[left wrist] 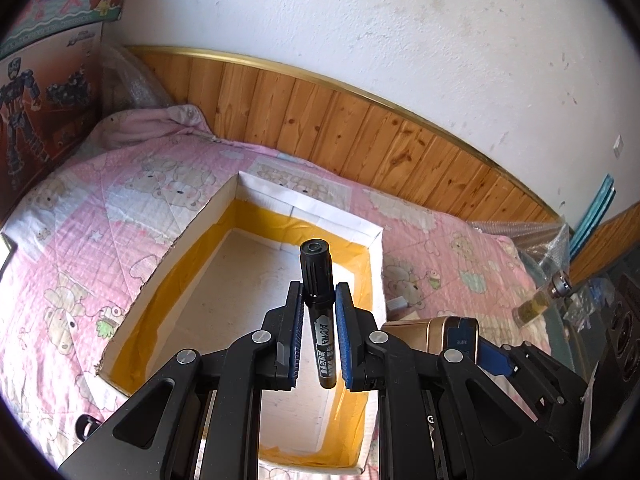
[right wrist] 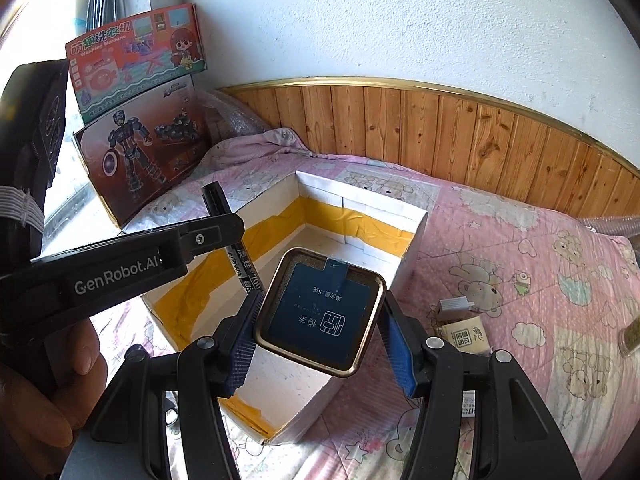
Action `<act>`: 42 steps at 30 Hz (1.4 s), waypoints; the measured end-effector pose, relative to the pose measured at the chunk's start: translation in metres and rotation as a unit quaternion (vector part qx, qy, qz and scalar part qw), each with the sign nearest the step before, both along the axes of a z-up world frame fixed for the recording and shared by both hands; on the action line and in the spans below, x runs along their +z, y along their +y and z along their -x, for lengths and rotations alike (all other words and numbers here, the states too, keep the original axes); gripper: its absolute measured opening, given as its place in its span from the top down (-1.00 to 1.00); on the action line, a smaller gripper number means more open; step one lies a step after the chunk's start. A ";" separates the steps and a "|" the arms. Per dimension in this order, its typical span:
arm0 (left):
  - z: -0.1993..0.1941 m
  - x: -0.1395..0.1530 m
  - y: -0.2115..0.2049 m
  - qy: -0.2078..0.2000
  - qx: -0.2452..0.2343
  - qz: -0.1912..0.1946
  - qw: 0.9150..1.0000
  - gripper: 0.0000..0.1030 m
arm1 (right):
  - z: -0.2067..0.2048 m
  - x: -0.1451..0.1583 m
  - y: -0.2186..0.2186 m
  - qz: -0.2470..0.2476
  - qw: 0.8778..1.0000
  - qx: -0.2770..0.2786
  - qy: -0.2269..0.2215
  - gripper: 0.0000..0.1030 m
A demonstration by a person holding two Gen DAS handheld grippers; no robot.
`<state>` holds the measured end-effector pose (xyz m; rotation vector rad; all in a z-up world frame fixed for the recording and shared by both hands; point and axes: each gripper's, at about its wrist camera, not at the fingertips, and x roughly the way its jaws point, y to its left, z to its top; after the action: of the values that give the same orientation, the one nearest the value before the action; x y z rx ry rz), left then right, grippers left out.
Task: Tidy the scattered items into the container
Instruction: 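Carry the gold tin with the right tool while the left tool carries the marker into the box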
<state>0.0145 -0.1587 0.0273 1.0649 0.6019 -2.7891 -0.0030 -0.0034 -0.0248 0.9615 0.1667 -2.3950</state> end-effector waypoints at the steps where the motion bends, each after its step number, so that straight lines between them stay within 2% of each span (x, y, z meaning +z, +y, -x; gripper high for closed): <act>1: 0.001 -0.001 -0.002 -0.001 0.000 -0.003 1.000 0.69 | 0.001 0.000 -0.001 0.000 1.000 0.001 0.000 -0.13; 23: 0.038 -0.020 -0.038 -0.030 0.006 -0.035 0.999 0.69 | 0.031 -0.010 -0.029 -0.010 0.999 0.021 -0.022 -0.13; 42: 0.083 -0.052 -0.050 -0.069 0.004 -0.050 0.996 0.69 | 0.071 -0.023 -0.044 -0.021 0.998 0.017 -0.051 -0.13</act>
<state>-0.0682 -0.2087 -0.0252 1.2579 0.7330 -2.6767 -0.0742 -0.0478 -0.0482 1.0894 0.1950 -2.3133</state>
